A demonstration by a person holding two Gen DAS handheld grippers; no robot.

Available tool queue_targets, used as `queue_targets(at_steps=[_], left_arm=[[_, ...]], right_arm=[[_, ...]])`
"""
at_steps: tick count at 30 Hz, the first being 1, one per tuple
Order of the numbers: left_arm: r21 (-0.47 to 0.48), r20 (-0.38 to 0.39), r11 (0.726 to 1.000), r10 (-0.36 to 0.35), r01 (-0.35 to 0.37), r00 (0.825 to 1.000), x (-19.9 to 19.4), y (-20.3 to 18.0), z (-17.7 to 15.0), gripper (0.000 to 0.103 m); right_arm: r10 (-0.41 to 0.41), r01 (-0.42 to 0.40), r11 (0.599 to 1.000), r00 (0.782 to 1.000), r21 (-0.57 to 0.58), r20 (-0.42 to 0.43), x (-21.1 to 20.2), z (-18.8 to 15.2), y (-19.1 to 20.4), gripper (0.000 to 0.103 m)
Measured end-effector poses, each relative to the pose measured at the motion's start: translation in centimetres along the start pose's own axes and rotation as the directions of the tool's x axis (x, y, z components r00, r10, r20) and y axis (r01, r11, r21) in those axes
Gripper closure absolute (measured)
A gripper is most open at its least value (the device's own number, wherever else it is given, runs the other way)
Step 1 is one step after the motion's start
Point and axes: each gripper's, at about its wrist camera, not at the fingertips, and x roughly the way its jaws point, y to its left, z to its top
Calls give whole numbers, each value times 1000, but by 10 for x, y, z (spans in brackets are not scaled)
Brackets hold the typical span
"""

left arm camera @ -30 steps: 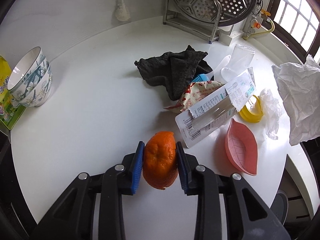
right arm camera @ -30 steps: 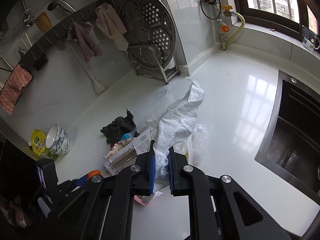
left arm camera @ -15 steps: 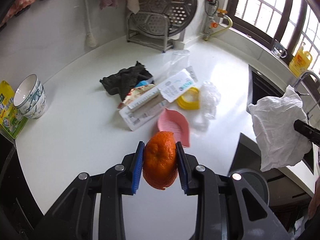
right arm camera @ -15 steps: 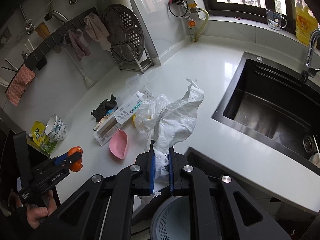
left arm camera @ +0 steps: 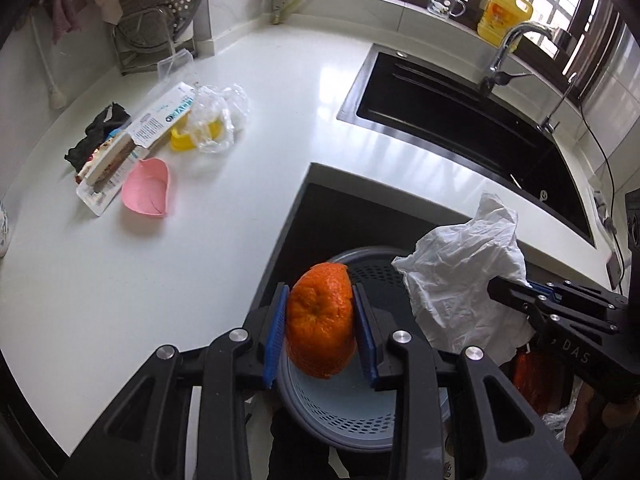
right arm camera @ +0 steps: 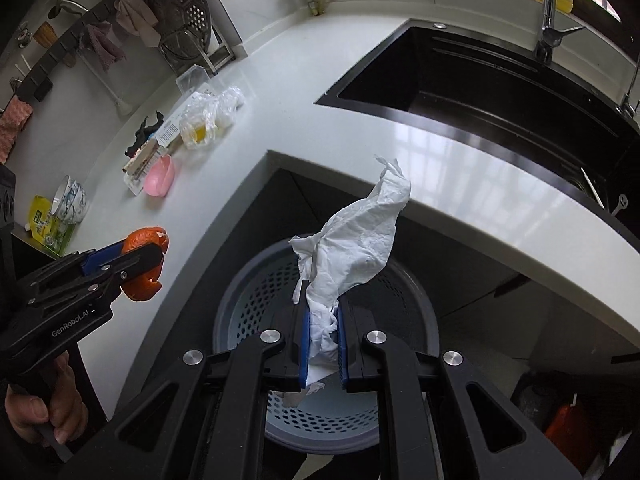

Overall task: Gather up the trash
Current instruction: 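Carry both items over the bin and open both tools to drop them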

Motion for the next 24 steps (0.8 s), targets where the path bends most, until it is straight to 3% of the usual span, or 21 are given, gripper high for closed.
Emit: queue_targets(at_steps=[7,18,20,21,22,24], left_arm=[[44,-68,999,8,-5,998,29,-21,-16,69],[55,-123,998,34,-28,992,48,-26,-28,65],[55,-118,998,37,-31,992,47,-26,-28,55],[54,-113,998,41,-36,993,46,-26,-27,50],[52,-108,998,44,-39,993,45,-26,-27,44],[52,-105,998,46,-41,993,43,-26,-28,41]], right_arm=[[3,-2,1000,997,19,-74,31,-32,-18,92],[9,-4,999,991,38,-135,68,-46,-28,91],[8,-3,999,991,40,-135,69,-47,-28,90],[8,-3,999,991,39,-135,69,-47,-28,88],[5,0,999,991,37,-136,69,-46,-28,81],[0,5,999,992,38,-125,66,-46,-29,65]])
